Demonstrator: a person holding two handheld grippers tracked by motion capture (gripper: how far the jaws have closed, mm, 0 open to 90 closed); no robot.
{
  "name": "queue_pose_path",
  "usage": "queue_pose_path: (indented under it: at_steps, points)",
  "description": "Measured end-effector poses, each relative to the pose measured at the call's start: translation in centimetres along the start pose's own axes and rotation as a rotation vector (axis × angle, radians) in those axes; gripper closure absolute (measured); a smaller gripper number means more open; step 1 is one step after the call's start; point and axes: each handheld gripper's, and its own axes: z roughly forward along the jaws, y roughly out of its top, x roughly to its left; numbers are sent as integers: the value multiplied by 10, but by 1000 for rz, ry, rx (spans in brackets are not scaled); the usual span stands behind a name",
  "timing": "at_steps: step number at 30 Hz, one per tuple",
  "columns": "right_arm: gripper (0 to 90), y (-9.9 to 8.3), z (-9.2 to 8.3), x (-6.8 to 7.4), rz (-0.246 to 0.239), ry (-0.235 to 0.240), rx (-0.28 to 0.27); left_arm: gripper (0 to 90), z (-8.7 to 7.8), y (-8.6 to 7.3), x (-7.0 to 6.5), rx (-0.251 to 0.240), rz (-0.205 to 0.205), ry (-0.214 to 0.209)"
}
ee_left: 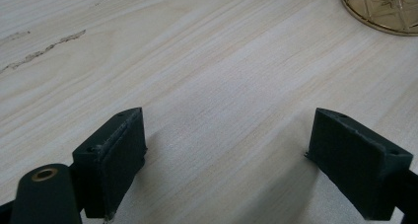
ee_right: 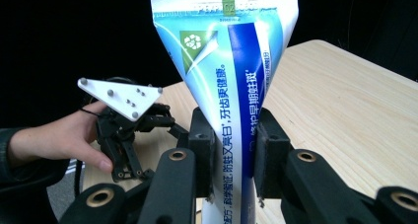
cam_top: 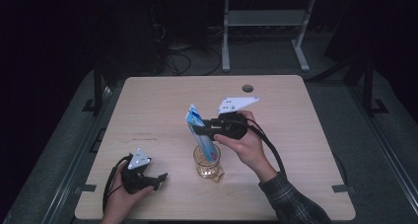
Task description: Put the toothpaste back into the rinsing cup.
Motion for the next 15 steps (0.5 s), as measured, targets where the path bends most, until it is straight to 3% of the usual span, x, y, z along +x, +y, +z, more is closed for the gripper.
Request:
queue_pose_path:
  at_steps: [15]
  points:
    - [733, -19, 11, -1, 2, -1, 57, 131, 0, 0, 0, -1, -1, 0]
